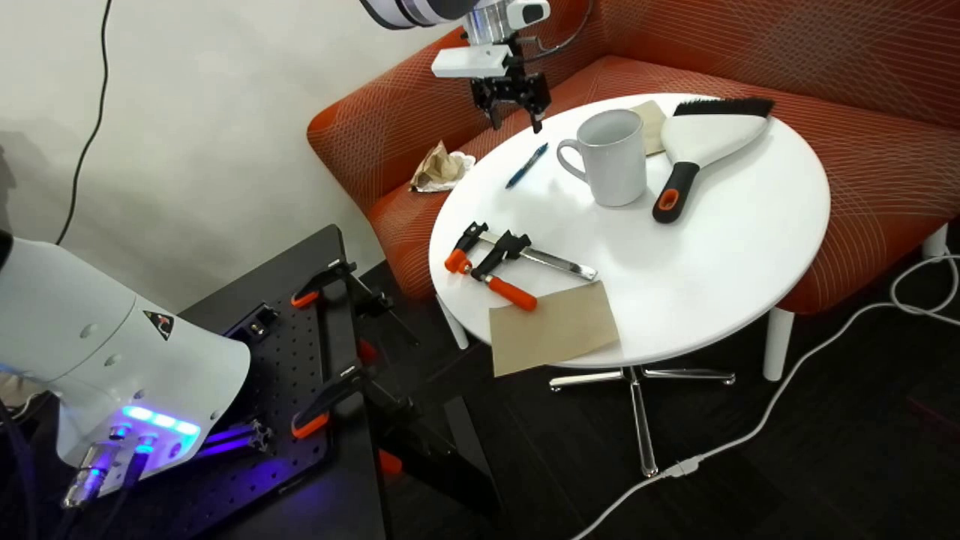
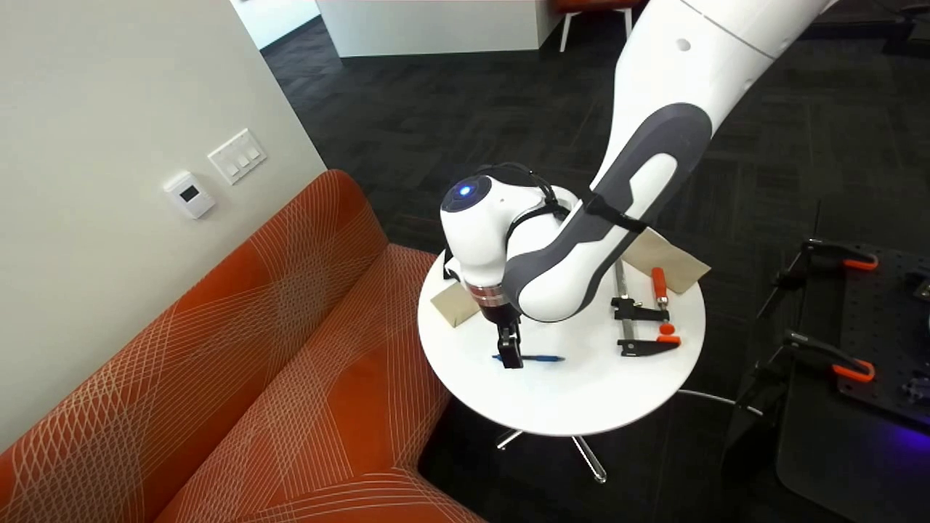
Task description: Put the pen into the mug.
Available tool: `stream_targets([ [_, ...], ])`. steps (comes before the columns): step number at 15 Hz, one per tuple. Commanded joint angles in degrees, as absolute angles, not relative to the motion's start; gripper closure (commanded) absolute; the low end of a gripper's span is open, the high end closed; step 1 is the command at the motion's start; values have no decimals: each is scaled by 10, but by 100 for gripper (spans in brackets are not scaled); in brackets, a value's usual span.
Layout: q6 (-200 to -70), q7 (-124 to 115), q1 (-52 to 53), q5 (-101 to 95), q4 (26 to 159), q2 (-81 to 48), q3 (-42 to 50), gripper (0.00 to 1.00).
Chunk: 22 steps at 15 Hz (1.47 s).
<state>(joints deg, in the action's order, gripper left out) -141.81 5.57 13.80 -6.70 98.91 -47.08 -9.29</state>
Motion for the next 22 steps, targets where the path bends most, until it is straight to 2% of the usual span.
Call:
stream_targets([
  [1,-1433,64,139,-70,944,-511,-88,0],
  [20,-1445,56,137,-67,893,-578,-80,0],
  [21,-1444,56,137,-67,892,-579,-80,2],
  [22,-1444,56,137,-67,892,-580,-79,26],
])
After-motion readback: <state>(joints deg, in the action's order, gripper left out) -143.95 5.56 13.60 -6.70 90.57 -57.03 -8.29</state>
